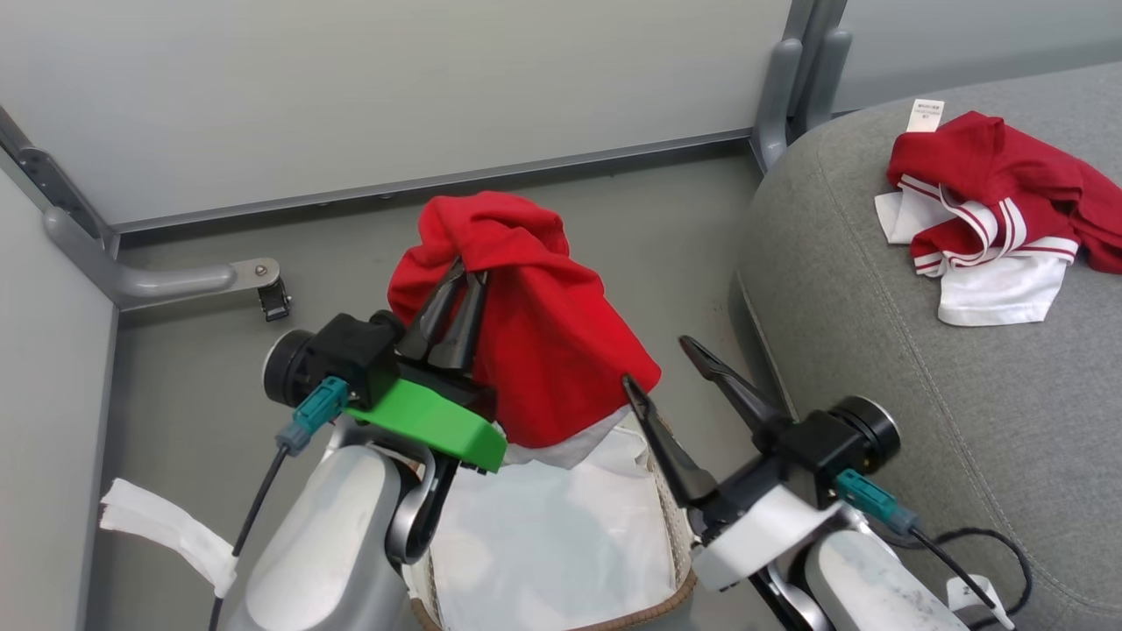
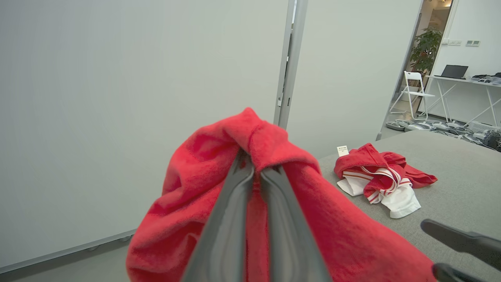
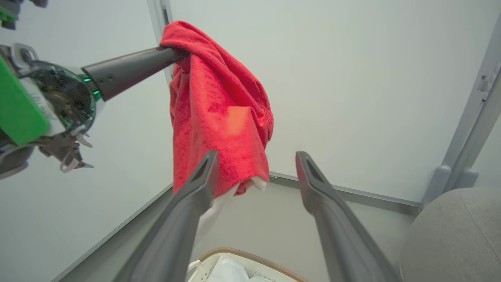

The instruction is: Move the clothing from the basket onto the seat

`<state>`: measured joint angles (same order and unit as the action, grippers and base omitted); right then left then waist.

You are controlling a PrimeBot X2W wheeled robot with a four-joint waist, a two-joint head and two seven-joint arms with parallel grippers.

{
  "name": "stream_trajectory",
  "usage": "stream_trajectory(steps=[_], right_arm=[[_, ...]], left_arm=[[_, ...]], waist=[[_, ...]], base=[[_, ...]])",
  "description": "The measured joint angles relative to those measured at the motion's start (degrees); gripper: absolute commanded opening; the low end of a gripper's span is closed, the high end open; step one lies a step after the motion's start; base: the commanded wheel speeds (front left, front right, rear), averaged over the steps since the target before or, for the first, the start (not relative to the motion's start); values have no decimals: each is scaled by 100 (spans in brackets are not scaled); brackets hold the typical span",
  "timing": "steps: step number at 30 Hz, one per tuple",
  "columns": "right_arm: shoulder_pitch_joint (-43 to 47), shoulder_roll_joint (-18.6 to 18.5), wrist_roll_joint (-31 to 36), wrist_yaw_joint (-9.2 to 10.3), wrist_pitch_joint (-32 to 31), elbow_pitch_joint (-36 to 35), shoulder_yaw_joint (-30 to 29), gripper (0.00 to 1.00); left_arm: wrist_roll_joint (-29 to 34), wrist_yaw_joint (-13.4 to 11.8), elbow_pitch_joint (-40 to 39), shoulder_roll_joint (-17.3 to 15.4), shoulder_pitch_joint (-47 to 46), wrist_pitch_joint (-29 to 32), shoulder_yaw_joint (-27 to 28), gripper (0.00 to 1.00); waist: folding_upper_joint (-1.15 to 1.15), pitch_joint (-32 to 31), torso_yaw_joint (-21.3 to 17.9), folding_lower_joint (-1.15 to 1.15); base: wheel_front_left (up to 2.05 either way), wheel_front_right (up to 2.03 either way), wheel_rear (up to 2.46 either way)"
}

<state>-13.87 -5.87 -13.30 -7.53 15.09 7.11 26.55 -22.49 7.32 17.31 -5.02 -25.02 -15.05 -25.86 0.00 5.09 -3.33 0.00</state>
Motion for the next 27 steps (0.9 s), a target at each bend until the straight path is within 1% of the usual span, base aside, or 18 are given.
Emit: stream_trajectory(steps=[6,11,16,17,18,19,23,26,27], right_arm=[[-526,-37,34,0,0,-3,510,100],[-884,3,191,1,0,514,699,100],[-1096,165,328,0,0,1051,637,100],[-1112,185,327,0,-1,1145,635,56],[-1115,196,326,0,0,1196,636,33],[-1115,215,320,0,-1,1238,639,0],[-1114,268,255,0,-1,1265,631,0],[-1102,271,197,0,0,1244,565,0],[-1083,271,178,0,0,1213,535,0]], left_arm=[[-7,0,-54,78,76,0,-208,0],[-92,0,-89,145,84,1,-494,0],[-221,0,-143,187,87,1,-767,0],[-242,0,-151,192,87,0,-805,0],[-252,0,-153,196,87,0,-834,0],[-261,0,-153,198,87,0,-860,0],[-268,0,-141,199,97,0,-866,0],[-245,0,-125,204,130,0,-739,0],[-221,0,-113,209,157,-9,-693,22]], waist=[[0,-81,81,0],[0,-130,234,0],[0,-169,433,0],[0,-174,476,0],[0,-177,507,0],[0,-179,546,0],[0,-158,626,0],[0,-127,583,0],[0,-119,548,0]], base=[[0,0,0],[0,0,0],[0,0,0],[0,0,0],[0,0,0],[0,0,0],[0,0,0],[0,0,0],[0,0,0]])
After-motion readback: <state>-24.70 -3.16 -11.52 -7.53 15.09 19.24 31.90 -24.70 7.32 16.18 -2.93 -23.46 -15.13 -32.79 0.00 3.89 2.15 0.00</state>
